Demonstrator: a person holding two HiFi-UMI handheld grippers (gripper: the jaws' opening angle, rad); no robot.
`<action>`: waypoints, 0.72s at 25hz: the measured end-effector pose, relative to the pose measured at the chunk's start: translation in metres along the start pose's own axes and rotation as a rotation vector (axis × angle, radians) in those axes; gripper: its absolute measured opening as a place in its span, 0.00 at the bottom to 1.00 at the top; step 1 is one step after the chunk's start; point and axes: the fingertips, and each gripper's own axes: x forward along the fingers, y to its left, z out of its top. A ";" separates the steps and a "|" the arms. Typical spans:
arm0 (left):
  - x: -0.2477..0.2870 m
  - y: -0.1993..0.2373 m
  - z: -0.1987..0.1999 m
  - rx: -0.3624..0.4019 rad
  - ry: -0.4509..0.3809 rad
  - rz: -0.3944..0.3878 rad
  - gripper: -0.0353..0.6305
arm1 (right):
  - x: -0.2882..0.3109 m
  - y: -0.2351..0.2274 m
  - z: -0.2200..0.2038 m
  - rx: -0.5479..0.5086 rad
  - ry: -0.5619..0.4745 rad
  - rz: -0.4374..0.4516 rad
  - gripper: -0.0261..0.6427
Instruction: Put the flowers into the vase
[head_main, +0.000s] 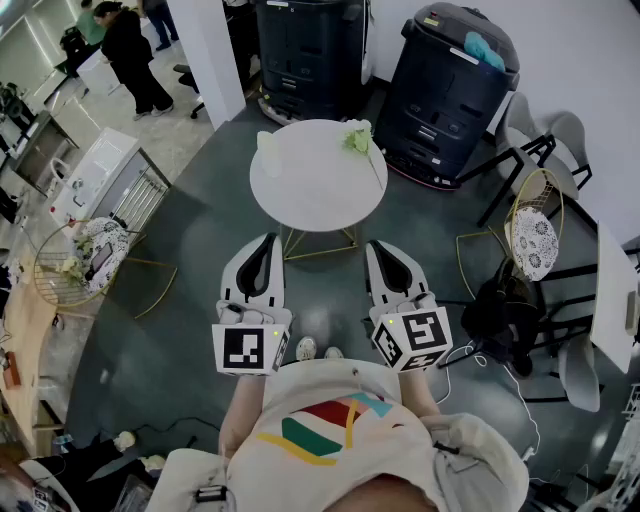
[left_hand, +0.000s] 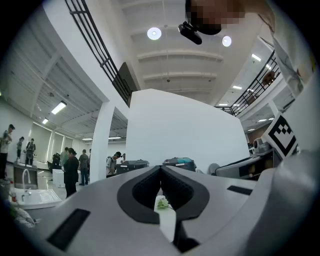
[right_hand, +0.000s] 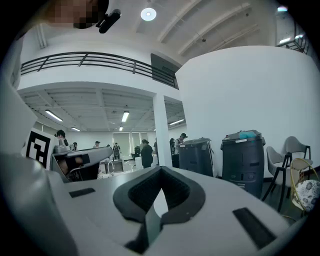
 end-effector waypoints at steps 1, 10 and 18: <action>-0.001 0.000 0.000 0.001 0.000 0.000 0.06 | 0.000 0.002 0.000 -0.005 -0.003 0.003 0.06; -0.007 -0.001 0.012 -0.054 -0.051 0.000 0.06 | -0.009 -0.004 0.002 -0.053 -0.018 -0.018 0.06; 0.005 -0.032 0.010 -0.028 -0.045 -0.004 0.06 | -0.029 -0.024 0.004 -0.059 -0.077 0.022 0.06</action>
